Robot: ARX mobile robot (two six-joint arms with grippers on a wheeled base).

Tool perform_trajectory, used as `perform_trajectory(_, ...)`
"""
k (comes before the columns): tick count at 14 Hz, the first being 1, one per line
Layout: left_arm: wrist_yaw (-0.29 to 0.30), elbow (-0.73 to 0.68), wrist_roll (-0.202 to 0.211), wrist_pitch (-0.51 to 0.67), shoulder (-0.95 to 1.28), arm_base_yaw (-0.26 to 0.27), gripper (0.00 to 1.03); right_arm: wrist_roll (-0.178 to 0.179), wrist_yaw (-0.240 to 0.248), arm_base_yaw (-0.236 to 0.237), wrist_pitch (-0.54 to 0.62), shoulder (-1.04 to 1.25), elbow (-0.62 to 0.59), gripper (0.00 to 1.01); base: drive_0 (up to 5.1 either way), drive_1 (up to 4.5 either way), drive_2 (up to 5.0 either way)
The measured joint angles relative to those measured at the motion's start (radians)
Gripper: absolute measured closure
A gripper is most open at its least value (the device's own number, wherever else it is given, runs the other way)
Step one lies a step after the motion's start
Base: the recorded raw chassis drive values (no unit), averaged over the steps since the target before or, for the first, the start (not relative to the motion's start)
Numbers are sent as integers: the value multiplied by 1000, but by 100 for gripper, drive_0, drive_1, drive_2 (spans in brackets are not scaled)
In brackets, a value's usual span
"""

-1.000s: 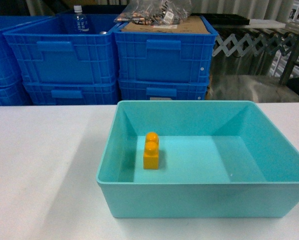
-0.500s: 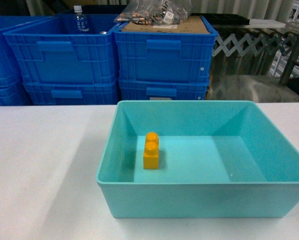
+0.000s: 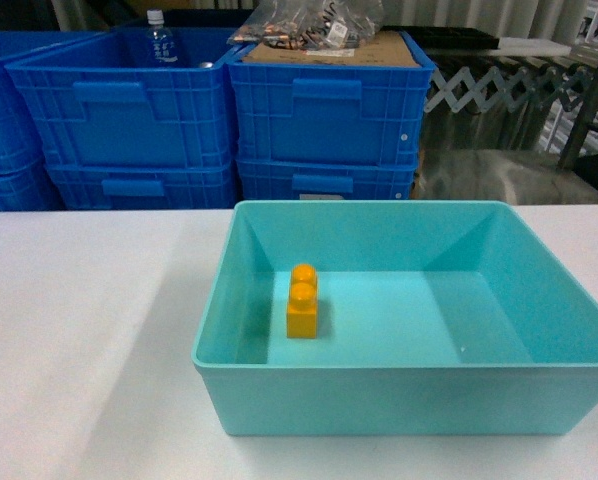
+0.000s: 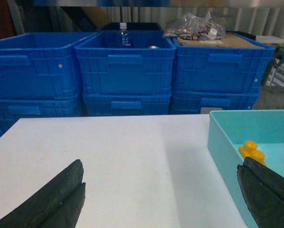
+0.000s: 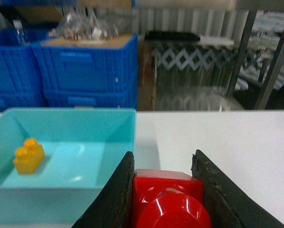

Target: Pick red block from blue box to shelf

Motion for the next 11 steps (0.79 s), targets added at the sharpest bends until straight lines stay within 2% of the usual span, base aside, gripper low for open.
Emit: perform_trajectory(11, 0, 0, 0, 0, 0, 0, 5, 0, 2, 0, -9, 1, 0, 72, 0, 0, 0)
